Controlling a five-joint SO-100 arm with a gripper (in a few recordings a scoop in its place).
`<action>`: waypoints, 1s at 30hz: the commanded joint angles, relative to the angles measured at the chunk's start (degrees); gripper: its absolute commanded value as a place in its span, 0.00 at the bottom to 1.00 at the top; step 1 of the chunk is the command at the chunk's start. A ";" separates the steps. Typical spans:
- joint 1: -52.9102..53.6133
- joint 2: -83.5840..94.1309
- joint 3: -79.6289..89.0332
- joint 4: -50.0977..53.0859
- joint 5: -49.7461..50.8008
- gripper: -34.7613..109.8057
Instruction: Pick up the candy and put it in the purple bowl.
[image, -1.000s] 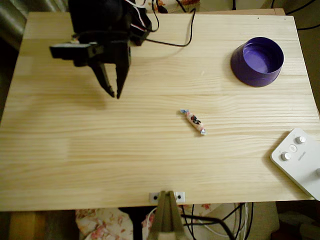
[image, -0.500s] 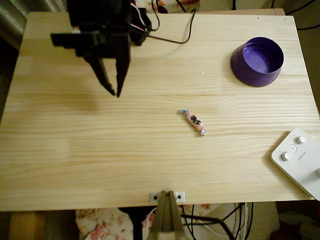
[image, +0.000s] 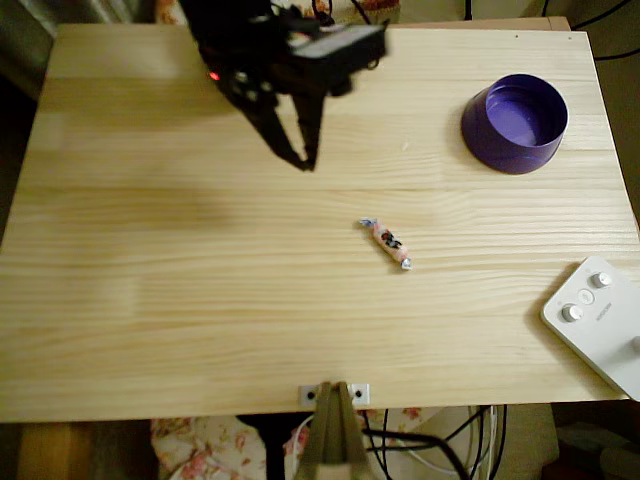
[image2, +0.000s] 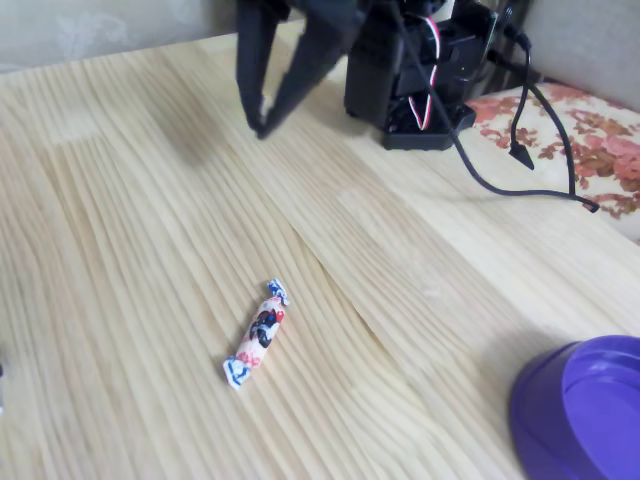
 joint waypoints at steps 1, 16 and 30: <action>-3.78 -4.39 -6.68 -3.87 -0.79 0.29; -12.92 -35.24 -16.96 -18.46 5.10 0.34; -17.14 -50.45 -23.29 -24.70 6.77 0.34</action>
